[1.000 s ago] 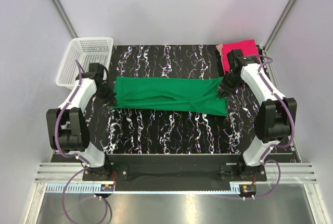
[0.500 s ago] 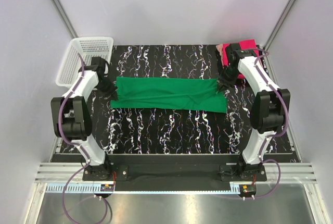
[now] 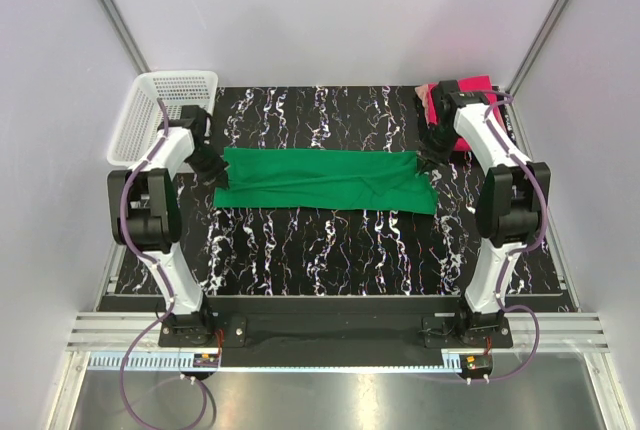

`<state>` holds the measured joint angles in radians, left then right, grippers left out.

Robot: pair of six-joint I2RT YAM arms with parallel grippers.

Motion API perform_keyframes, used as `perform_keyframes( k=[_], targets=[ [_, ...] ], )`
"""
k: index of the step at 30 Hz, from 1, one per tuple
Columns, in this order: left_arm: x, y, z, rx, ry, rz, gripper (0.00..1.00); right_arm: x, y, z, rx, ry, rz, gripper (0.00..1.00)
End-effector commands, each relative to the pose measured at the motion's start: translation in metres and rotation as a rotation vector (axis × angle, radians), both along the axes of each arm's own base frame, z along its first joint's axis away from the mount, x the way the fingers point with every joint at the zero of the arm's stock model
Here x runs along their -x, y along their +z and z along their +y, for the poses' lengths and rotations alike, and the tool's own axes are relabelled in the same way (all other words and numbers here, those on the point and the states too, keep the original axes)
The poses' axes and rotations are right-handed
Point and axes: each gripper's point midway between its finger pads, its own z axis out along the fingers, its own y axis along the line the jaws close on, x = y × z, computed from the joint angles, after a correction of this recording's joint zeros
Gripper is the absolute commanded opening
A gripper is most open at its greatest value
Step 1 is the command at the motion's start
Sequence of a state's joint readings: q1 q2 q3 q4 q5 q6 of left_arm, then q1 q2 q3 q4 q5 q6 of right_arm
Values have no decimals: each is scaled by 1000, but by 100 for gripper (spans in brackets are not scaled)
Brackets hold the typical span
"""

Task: Fold and stack the t-shirts
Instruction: Fold the tshirt

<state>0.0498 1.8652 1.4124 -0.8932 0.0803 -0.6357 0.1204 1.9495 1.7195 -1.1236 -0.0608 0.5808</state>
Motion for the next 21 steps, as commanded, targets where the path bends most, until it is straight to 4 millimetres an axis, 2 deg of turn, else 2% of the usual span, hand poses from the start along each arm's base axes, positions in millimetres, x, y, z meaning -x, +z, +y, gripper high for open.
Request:
perform_keyframes(
  k=[1, 9, 21],
  targets=[
    [-16, 10, 9, -30, -7, -47, 0, -13, 10, -16, 51, -31, -39, 0],
    [-29, 5, 7, -14, -35, -36, 0, -12, 6, -29, 89, -77, -10, 0],
    [-33, -3, 9, -20, -43, -13, 0, -19, -18, -25, 71, -51, 44, 0]
  ],
)
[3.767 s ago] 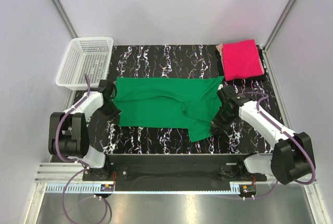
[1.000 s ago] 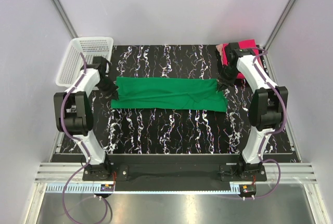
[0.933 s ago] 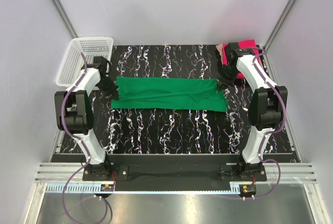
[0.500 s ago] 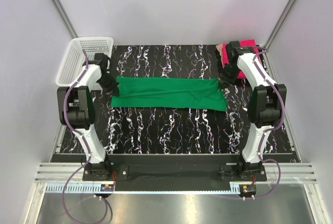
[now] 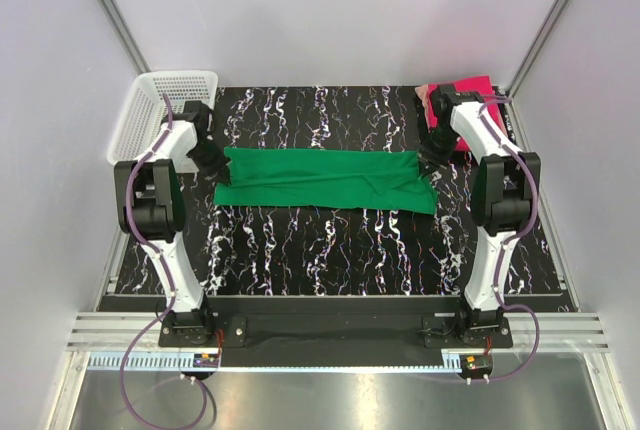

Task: Fold and stack the t-shirts
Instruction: Fold the tshirt

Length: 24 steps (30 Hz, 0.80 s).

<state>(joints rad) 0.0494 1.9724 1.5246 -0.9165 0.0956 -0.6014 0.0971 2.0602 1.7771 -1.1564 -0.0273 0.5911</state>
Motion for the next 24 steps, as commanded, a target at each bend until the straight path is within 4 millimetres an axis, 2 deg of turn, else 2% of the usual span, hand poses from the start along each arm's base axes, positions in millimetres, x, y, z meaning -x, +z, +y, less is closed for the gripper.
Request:
perform_keyframes(
  k=[1, 7, 20, 24],
  targets=[
    [-12, 5, 10, -31, -5, -30, 0, -14, 8, -11, 33, -7, -39, 0],
    [-11, 1, 12, -41, 3, -17, 0, -23, 5, -11, 43, -10, -45, 0],
    [-29, 1, 7, -13, 4, -15, 0, -42, 0, -12, 49, -17, -53, 0],
    [-32, 0, 7, -12, 2, -7, 0, -45, -8, -11, 43, -11, -29, 0]
  ],
)
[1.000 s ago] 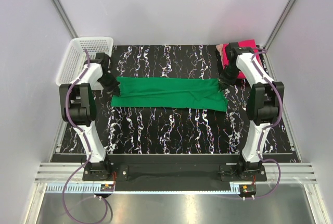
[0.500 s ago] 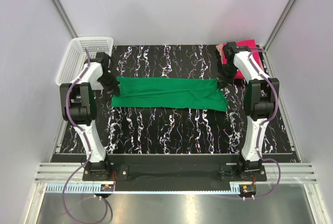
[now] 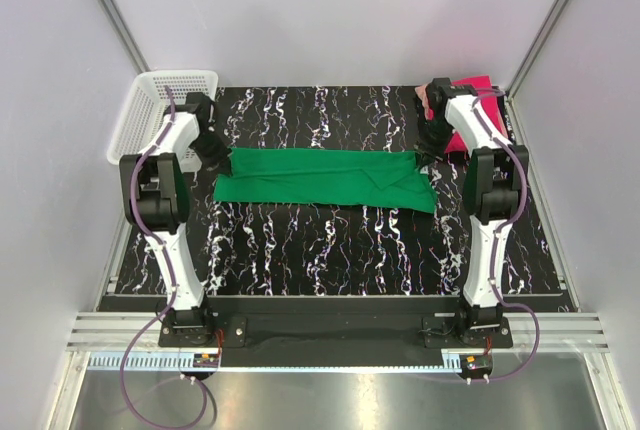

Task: Fold and stack the t-shirts
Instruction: Fold the tshirt

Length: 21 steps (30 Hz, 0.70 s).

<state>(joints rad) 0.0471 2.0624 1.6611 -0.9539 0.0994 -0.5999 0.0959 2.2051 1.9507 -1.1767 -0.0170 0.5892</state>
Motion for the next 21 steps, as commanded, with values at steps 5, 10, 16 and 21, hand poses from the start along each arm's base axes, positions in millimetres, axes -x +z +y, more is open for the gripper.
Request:
perform_keyframes(
  k=[5, 10, 16, 21],
  targets=[
    [-5, -5, 6, -8, -12, 17, 12, -12, 3, -11, 34, -7, -14, 0],
    [2, -6, 7, -16, -26, 27, 44, -12, 1, -16, 57, -4, -3, 15],
    [1, 7, 10, -38, -32, -6, 58, -15, 10, -18, 71, -12, -27, 30],
    [1, 15, 7, -23, -25, -23, 58, -21, 19, -20, 82, 2, -53, 30]
  ],
)
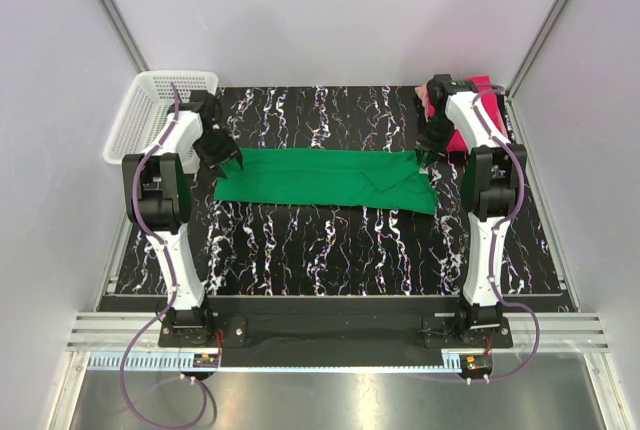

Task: Fold and stack the t-shirts
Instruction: Fold the tshirt

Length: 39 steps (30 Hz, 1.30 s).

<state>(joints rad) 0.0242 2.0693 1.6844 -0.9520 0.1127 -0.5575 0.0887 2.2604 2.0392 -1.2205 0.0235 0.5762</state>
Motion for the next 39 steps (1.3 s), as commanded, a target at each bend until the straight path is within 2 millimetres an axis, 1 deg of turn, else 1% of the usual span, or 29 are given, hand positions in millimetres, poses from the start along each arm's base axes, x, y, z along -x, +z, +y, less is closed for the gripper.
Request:
perform_keyframes(
  k=[1, 3, 7, 9, 10, 11, 12, 14, 15, 18, 19, 21, 22, 23, 24, 25, 27, 28, 29, 32, 34, 36, 37, 39],
  targets=[
    [6, 13, 16, -25, 43, -7, 58, -14, 25, -10, 42, 14, -73, 30],
    [5, 17, 17, -27, 49, -18, 57, -17, 33, -11, 44, 20, -97, 30],
    [3, 28, 19, -37, 62, -45, 57, -29, 58, -11, 44, 39, -176, 30],
    [3, 33, 20, -45, 72, -56, 56, -32, 62, -12, 49, 48, -184, 30],
    [3, 35, 21, -48, 76, -59, 56, -39, 71, -11, 47, 59, -211, 30],
    [4, 39, 20, -49, 73, -67, 55, -38, 72, -11, 46, 66, -198, 30],
    [3, 40, 21, -54, 81, -71, 55, -44, 74, -10, 45, 73, -210, 31],
    [2, 45, 20, -58, 80, -83, 55, -46, 74, -10, 46, 80, -199, 31],
    [2, 46, 20, -60, 77, -86, 55, -53, 75, -10, 46, 82, -216, 31],
    [1, 51, 16, -50, 65, -96, 54, -57, 80, -6, 28, 90, -222, 31],
    [1, 53, 14, -46, 60, -99, 54, -58, 84, -5, 24, 95, -234, 31],
    [3, 54, 10, -32, 47, -100, 54, -54, 93, -4, 16, 98, -247, 31],
    [4, 53, 7, -26, 38, -98, 54, -49, 90, -1, 2, 101, -227, 31],
    [4, 54, 6, -22, 34, -101, 54, -43, 98, 0, -8, 100, -234, 31],
    [6, 54, 1, -3, 20, -97, 54, -37, 101, 6, -48, 105, -225, 31],
    [6, 55, -3, 7, 10, -99, 53, -28, 92, 9, -60, 109, -188, 31],
    [8, 55, -12, 20, -26, -99, 53, -15, 93, 11, -70, 94, -192, 31],
    [9, 55, -11, 19, -28, -98, 52, -13, 94, 12, -80, 93, -202, 31],
    [10, 55, -21, 17, -59, -102, 52, -9, 106, 14, -88, 95, -239, 32],
    [12, 54, -34, 12, -96, -99, 53, -2, 98, 19, -119, 80, -228, 34],
    [12, 54, -40, 26, -107, -99, 52, 8, 89, 21, -119, 92, -179, 32],
    [13, 54, -43, 30, -110, -97, 52, 13, 84, 22, -114, 110, -161, 32],
    [12, 54, -45, 31, -115, -100, 52, 15, 76, 25, -114, 117, -153, 32],
    [14, 55, -46, 31, -121, -100, 52, 18, 70, 28, -130, 126, -140, 33]
  ],
)
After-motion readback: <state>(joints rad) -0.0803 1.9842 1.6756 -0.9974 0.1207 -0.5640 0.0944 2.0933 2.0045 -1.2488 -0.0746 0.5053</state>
